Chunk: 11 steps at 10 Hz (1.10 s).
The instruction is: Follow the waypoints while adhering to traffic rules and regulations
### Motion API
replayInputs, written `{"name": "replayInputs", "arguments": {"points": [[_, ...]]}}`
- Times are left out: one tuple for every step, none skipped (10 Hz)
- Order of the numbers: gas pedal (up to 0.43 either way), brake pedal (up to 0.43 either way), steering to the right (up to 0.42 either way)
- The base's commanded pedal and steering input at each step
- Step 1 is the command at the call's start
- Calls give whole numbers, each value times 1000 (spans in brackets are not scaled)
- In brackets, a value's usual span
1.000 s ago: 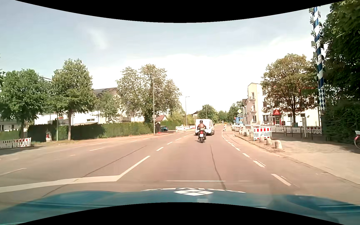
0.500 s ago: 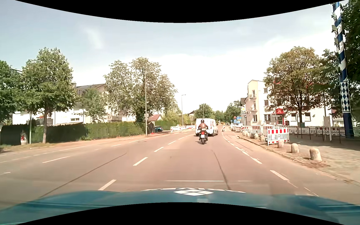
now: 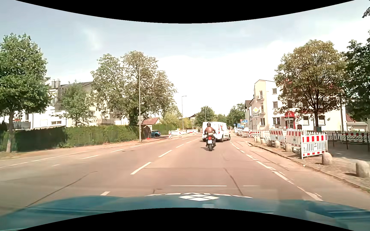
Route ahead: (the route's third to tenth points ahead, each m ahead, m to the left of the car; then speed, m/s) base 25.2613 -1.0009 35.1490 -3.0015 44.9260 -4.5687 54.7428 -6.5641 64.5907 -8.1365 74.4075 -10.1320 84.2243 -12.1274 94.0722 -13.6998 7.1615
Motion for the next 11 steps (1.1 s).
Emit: {"name": "replayInputs", "arguments": {"points": [[0, 49, 25], [0, 79, 25], [0, 110, 25], [0, 122, 25], [0, 122, 25], [0, 116, 25], [0, 110, 25], [0, 104, 25], [0, 30, 26], [0, 0, 26], [0, 0, 26]]}}
